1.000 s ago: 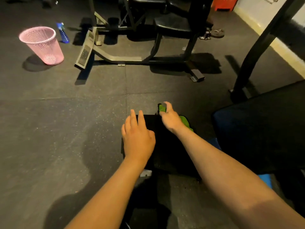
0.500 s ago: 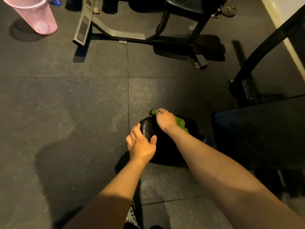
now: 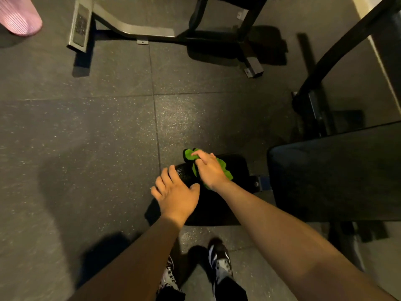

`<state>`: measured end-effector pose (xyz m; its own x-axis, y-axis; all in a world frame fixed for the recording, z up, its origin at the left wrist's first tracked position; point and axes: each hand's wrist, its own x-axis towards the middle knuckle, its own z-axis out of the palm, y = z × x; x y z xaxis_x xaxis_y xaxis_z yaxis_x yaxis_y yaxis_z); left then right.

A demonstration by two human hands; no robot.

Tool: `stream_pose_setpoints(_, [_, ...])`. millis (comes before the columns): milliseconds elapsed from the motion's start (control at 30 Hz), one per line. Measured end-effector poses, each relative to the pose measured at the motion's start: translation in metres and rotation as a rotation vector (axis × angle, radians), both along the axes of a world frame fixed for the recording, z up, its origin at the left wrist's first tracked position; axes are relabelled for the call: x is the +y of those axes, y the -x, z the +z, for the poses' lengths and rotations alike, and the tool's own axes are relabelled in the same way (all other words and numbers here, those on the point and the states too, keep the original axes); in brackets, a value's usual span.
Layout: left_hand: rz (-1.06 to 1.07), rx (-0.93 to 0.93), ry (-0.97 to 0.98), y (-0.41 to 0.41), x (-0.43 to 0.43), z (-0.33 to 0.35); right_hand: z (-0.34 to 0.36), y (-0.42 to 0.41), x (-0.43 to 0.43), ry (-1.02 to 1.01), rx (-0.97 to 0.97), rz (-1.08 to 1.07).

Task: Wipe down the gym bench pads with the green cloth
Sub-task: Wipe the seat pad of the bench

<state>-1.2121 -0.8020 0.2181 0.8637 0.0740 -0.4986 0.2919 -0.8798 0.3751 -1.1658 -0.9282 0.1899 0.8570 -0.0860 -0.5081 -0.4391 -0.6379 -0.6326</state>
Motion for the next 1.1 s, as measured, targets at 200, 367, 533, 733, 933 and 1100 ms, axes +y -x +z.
stream_pose_setpoints(200, [-0.008, -0.036, -0.065, 0.001, -0.003, -0.007, -0.026, -0.022, -0.073, 0.109, 0.228, -0.136])
stream_pose_setpoints(367, [0.02, -0.139, -0.088, 0.004, -0.004, -0.015, -0.034, -0.047, -0.099, 0.219, 0.425, -0.088])
stream_pose_setpoints(533, [0.178, -0.025, 0.114, -0.001, -0.005, -0.009, -0.023, -0.046, -0.049, 0.276, 0.357, 0.191])
stream_pose_setpoints(733, [0.412, 0.003, 0.371, 0.01, 0.01, -0.004, -0.004, -0.044, 0.0, 0.068, 0.28, 0.261])
stream_pose_setpoints(933, [0.585, 0.079, 0.447, 0.044, 0.027, -0.007, 0.025, -0.029, 0.048, -0.03, 0.15, 0.394])
stream_pose_setpoints(1100, [0.665, 0.18, 0.657, 0.046, 0.049, 0.002, 0.042, -0.01, 0.074, 0.244, 0.015, 0.798])
